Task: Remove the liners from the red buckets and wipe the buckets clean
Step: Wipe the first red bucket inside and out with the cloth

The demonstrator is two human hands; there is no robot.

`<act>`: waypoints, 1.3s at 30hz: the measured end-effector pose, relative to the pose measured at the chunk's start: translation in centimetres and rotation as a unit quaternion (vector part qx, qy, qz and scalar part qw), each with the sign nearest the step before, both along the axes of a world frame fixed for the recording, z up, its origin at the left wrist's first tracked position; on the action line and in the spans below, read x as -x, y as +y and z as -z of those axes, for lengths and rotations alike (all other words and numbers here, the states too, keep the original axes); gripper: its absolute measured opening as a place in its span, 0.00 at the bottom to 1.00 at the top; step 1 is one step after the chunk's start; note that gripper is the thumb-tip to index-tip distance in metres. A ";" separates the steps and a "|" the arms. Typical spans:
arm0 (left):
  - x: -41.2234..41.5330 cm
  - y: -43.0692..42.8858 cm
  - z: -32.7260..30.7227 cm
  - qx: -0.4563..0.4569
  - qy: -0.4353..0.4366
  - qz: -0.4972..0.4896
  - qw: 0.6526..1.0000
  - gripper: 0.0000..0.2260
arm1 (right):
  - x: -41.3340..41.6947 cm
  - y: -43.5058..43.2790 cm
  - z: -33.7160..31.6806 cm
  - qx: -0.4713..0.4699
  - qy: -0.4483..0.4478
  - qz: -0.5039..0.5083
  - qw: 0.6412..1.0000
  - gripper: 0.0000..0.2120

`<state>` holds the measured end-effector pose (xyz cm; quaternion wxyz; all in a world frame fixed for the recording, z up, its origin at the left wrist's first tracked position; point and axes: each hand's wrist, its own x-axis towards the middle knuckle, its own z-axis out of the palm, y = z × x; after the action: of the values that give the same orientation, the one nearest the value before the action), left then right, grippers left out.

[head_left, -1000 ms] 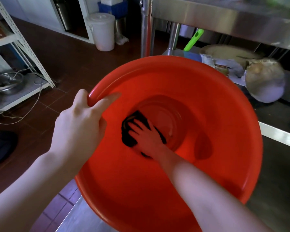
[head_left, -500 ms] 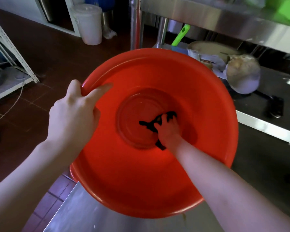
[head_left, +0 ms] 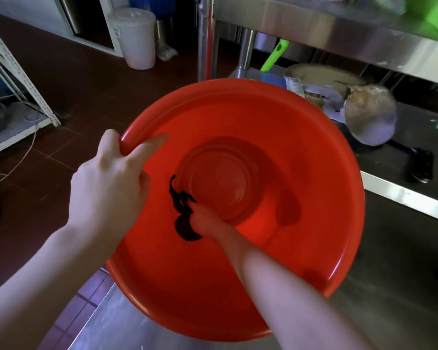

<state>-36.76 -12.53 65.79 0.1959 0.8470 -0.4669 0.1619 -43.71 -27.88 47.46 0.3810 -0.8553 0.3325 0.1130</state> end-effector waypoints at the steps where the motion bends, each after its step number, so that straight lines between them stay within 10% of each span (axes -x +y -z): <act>1: 0.1 0.1 0.0 -0.002 0.001 0.001 1.000 0.29 | 0.5 -0.4 0.1 0.002 0.022 -0.003 1.000 0.23; 5: 0.4 0.1 -0.2 -0.001 0.004 -0.002 1.000 0.28 | 3.9 -3.2 -0.3 0.152 0.184 -0.054 0.970 0.20; 11: 1.3 0.0 -0.3 0.010 0.000 0.006 1.000 0.29 | 6.3 -8.2 -3.7 0.470 0.297 -0.117 0.823 0.24; 18: 1.6 -0.2 -0.1 0.027 0.005 -0.011 1.000 0.29 | 8.0 -7.1 -1.1 0.378 0.094 0.022 0.921 0.26; 23: 1.9 -0.2 -0.3 0.018 0.007 -0.018 1.000 0.29 | 5.5 -0.9 1.4 0.271 0.040 -0.121 0.954 0.24; 31: 1.8 0.0 -0.2 0.003 0.003 -0.019 1.000 0.29 | 1.9 0.7 1.0 0.282 0.012 -0.217 0.934 0.21; 39: 2.4 0.2 -0.3 0.011 0.011 -0.017 1.000 0.30 | 5.9 -6.6 -1.9 0.425 0.272 -0.224 0.834 0.18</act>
<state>-39.16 -12.36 66.11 0.2072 0.8545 -0.4485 0.1606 -49.60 -34.49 49.36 -0.1615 -0.9189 0.2373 0.2705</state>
